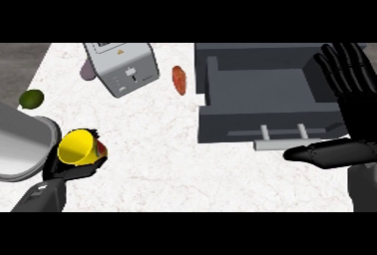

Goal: Pick up the cup, place it into the drawer and close the drawer

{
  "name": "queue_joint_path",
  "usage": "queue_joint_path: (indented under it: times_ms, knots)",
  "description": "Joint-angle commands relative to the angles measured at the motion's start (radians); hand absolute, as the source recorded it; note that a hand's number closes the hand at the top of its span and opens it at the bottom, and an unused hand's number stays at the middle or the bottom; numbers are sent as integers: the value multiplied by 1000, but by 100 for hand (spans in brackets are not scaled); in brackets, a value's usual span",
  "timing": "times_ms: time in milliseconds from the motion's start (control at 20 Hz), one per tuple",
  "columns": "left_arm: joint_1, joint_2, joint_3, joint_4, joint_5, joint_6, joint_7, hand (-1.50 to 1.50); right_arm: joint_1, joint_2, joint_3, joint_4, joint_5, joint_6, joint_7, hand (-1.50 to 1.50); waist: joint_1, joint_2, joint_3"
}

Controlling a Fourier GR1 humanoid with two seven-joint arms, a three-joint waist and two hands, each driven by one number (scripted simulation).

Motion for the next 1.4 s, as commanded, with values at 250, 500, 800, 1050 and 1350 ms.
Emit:
queue_joint_path:
  times_ms: [250,500,800,1050,1350]
  knots:
    - [-44,-66,59,-48,14,284,-202,150,7,-24,-27,-1,-28,19,18,-150,-6,0,1]
    - [-52,-147,115,-47,68,301,-252,150,13,1,-14,8,-12,10,-25,-150,5,-2,2]
    - [-86,-189,41,-136,42,139,-243,150,50,-6,-14,-25,-4,7,3,-150,14,-13,4]
    - [-206,-246,-24,-249,30,189,-64,150,42,-8,-20,-24,12,1,-17,-150,31,-20,7]
    - [-297,-297,-96,-450,35,216,157,150,48,3,-9,-37,35,-27,19,-150,42,-24,7]
